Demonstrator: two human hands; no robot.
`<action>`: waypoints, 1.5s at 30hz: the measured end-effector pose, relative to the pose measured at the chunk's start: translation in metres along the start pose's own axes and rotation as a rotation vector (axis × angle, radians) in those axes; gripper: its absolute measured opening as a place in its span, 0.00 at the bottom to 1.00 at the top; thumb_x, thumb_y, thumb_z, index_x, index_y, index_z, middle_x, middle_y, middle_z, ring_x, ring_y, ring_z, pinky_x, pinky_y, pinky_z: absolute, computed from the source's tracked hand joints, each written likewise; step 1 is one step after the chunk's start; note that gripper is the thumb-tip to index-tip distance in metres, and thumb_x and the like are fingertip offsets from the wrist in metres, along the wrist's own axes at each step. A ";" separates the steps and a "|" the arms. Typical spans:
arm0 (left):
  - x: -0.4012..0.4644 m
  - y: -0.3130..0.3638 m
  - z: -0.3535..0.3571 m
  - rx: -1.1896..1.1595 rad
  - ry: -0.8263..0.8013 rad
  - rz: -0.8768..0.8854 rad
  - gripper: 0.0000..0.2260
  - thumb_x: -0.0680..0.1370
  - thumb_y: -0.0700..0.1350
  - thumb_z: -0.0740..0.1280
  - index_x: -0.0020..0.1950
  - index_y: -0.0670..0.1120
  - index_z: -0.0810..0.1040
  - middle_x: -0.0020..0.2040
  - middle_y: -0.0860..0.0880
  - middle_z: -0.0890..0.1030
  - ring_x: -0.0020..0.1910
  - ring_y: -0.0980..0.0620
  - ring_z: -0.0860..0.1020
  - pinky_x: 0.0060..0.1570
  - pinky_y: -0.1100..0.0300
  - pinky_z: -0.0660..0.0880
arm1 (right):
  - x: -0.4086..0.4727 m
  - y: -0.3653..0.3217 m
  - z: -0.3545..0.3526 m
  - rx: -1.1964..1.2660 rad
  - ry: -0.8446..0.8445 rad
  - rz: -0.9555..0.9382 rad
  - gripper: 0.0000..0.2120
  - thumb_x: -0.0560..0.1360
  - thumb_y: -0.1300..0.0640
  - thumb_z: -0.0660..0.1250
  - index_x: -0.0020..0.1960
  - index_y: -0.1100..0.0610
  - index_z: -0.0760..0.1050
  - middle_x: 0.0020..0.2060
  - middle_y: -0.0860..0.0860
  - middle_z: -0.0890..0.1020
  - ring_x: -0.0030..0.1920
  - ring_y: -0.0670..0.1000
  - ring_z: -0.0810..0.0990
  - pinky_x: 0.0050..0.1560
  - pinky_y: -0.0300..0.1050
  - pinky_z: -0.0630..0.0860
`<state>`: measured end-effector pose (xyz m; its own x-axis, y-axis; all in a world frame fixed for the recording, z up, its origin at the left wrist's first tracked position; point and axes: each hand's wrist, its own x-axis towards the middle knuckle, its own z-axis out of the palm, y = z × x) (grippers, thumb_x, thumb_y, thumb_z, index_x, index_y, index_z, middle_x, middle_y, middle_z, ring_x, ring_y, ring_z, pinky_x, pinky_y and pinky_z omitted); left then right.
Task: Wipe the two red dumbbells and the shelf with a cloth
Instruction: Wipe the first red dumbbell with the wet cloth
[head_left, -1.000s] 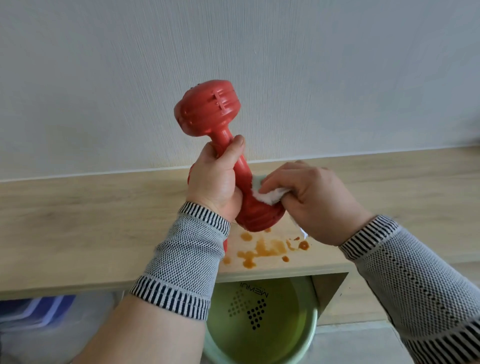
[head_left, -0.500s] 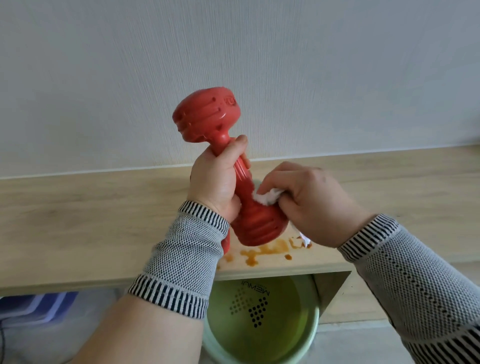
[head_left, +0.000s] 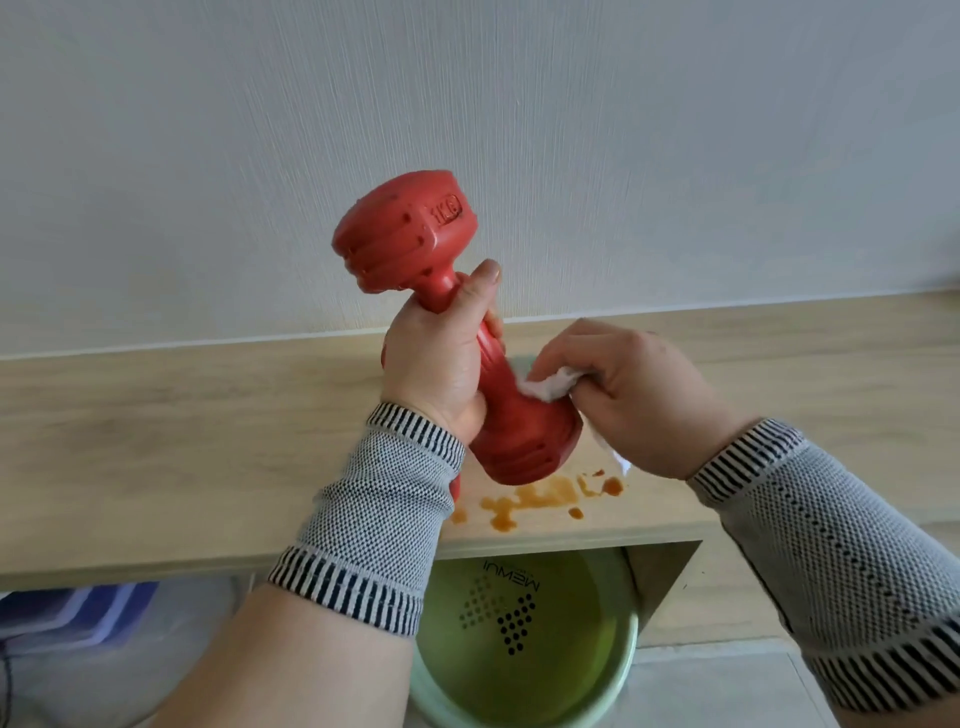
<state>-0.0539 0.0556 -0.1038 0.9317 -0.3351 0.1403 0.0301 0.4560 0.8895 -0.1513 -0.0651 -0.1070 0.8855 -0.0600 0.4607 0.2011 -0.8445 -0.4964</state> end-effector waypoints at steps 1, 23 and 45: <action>0.001 -0.001 -0.001 0.031 0.012 0.016 0.11 0.77 0.42 0.69 0.37 0.45 0.70 0.26 0.52 0.72 0.27 0.54 0.70 0.30 0.59 0.69 | -0.001 -0.006 0.003 -0.011 -0.016 -0.035 0.15 0.69 0.65 0.59 0.45 0.53 0.82 0.44 0.45 0.80 0.46 0.47 0.78 0.46 0.37 0.73; 0.011 -0.008 -0.003 0.027 0.137 0.068 0.12 0.76 0.41 0.70 0.35 0.44 0.70 0.25 0.50 0.71 0.26 0.50 0.69 0.31 0.58 0.68 | 0.005 0.008 0.016 0.036 0.056 0.045 0.17 0.69 0.70 0.60 0.47 0.55 0.82 0.47 0.48 0.82 0.47 0.49 0.79 0.48 0.44 0.75; 0.007 0.002 -0.007 0.057 0.123 0.026 0.07 0.76 0.49 0.70 0.44 0.47 0.78 0.37 0.51 0.83 0.38 0.56 0.79 0.46 0.55 0.74 | 0.003 -0.003 0.017 0.032 0.011 0.120 0.17 0.73 0.69 0.59 0.46 0.52 0.81 0.50 0.45 0.77 0.45 0.46 0.77 0.43 0.31 0.71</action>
<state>-0.0451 0.0599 -0.1037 0.9693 -0.2186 0.1123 -0.0121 0.4141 0.9102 -0.1421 -0.0532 -0.1169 0.8995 -0.1650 0.4045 0.1078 -0.8134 -0.5717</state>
